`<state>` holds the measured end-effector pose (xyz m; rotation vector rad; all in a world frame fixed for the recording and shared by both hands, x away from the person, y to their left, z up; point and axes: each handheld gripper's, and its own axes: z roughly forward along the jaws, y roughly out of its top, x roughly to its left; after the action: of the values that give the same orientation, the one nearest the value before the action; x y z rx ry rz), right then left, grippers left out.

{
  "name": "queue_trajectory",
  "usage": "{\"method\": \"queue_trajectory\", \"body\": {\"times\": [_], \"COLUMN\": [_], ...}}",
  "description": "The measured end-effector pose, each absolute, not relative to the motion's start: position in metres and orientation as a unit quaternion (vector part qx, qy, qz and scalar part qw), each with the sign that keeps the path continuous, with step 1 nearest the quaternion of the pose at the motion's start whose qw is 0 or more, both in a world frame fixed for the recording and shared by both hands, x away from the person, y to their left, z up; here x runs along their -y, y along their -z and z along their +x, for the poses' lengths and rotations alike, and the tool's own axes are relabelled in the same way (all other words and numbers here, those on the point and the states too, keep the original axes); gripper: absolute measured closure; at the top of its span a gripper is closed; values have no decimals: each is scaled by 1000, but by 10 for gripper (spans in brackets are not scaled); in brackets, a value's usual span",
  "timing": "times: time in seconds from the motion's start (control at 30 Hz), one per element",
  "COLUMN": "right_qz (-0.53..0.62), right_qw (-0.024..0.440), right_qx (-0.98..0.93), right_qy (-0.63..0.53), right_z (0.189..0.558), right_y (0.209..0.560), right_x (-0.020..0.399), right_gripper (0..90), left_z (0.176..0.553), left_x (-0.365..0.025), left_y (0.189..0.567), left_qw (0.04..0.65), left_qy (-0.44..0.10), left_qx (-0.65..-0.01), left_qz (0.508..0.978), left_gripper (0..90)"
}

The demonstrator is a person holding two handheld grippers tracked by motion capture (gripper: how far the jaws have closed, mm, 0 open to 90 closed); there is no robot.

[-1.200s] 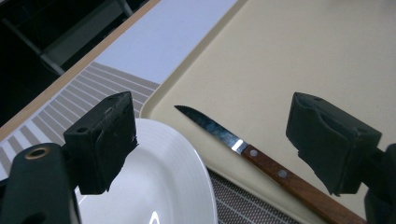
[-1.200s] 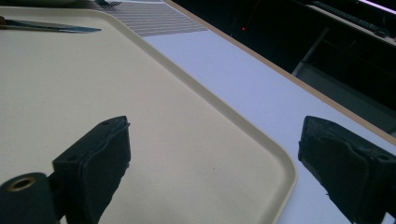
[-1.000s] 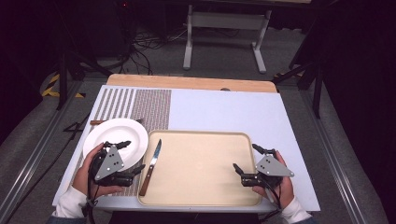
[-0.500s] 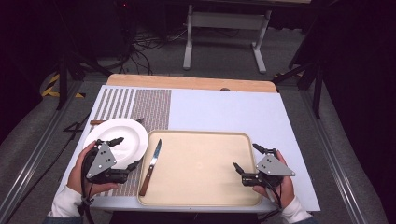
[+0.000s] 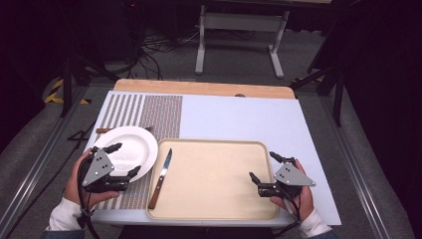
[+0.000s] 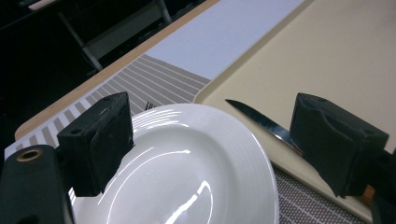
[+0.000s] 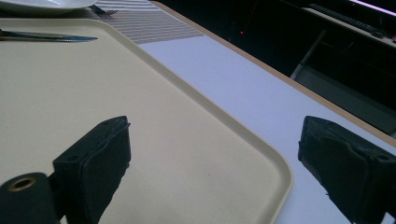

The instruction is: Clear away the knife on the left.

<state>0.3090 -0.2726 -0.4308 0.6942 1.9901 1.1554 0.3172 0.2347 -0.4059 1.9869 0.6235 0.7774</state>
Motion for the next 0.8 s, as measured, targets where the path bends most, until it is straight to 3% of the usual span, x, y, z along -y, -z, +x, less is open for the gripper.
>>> {"method": "queue_trajectory", "body": {"times": [0.8], "right_qz": [259], "right_qw": [356], "right_qx": [-777], "right_qy": [-450], "right_z": [315], "right_y": [430], "right_x": [265], "right_gripper": [100], "left_z": [316], "left_x": [-257], "left_y": [413], "left_qw": [439], "left_qy": [-320], "left_qx": [-286], "left_qz": [790], "left_gripper": [141]}}
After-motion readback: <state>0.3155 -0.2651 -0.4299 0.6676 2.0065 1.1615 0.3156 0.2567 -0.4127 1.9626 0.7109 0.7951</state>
